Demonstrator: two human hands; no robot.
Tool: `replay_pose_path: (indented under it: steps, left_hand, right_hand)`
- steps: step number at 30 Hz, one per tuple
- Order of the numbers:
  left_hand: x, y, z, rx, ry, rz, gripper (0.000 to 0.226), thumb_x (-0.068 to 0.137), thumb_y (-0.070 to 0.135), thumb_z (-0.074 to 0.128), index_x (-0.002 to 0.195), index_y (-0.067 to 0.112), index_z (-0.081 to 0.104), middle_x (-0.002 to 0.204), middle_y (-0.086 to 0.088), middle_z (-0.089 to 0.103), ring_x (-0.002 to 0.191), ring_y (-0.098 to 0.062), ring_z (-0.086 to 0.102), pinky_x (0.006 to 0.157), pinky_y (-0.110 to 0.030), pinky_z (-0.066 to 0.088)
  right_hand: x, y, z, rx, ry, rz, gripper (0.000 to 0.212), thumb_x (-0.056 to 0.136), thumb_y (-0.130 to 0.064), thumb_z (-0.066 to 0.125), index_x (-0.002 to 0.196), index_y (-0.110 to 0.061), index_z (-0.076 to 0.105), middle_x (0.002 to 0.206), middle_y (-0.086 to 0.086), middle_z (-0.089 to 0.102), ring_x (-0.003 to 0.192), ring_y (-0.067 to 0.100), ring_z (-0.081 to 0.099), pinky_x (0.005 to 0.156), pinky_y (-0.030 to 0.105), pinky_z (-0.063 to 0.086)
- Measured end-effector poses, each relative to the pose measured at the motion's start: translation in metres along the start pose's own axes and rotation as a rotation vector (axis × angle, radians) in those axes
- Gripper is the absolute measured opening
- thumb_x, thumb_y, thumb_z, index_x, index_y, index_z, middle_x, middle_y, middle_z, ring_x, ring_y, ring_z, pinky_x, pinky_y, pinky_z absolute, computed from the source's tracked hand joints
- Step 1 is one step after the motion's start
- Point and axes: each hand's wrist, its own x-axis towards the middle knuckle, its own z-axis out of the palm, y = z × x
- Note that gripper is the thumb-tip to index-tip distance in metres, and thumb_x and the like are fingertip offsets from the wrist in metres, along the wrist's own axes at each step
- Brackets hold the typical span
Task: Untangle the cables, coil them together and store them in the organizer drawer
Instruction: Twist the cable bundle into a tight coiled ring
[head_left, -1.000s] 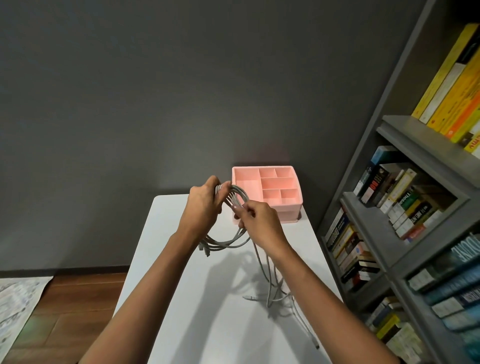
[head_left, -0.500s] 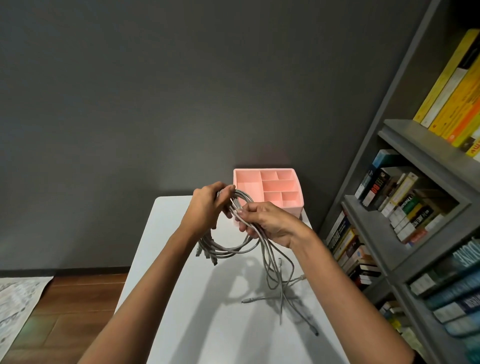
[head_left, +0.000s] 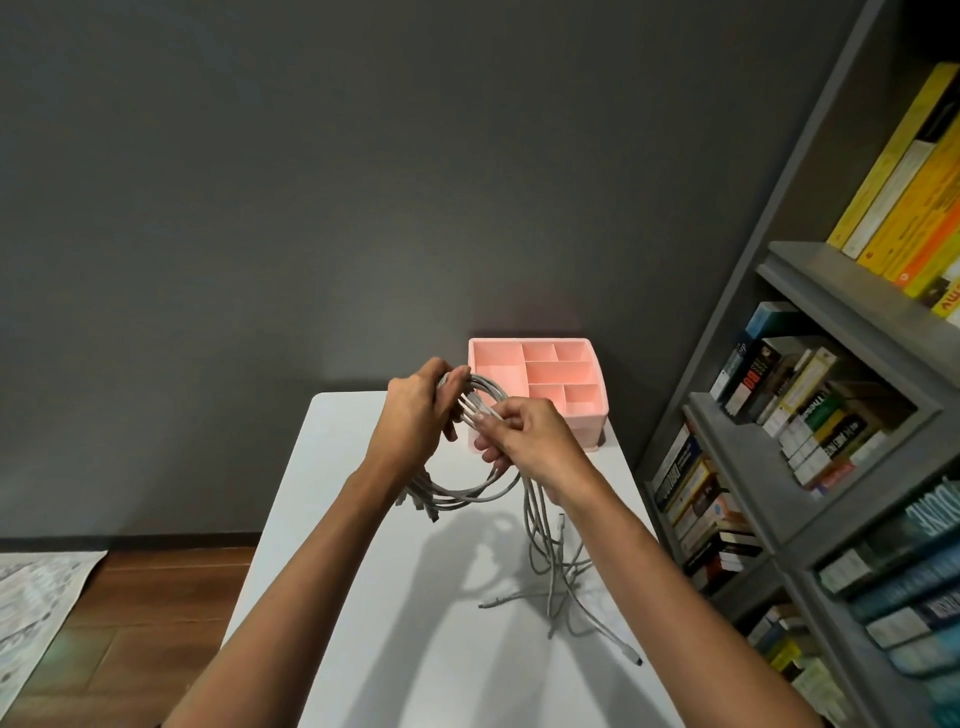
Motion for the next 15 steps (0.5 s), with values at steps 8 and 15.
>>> replay_pose_path:
  steps: [8, 15]
  left_hand:
    - [-0.003, -0.002, 0.009, 0.019, 0.014, -0.025, 0.031, 0.1, 0.03, 0.045, 0.088, 0.005, 0.058, 0.055, -0.003, 0.059, 0.039, -0.007, 0.053, 0.04, -0.013, 0.036]
    - [0.004, -0.015, 0.0, 0.1, -0.181, -0.107, 0.035, 0.097, 0.017, 0.047, 0.073, -0.003, 0.061, 0.056, -0.013, 0.065, 0.03, -0.008, 0.043, 0.031, -0.02, 0.035]
  right_hand:
    - [-0.007, -0.006, -0.001, -0.486, -0.047, -0.086, 0.028, 0.101, -0.03, 0.043, 0.12, -0.009, 0.045, 0.098, 0.011, 0.065, 0.087, 0.027, 0.063, 0.071, 0.037, 0.046]
    - [-0.008, 0.007, 0.008, -0.918, 0.041, -0.394, 0.033, 0.095, -0.036, 0.054, 0.114, -0.009, 0.05, 0.111, 0.007, 0.057, 0.099, 0.031, 0.059, 0.074, 0.037, 0.04]
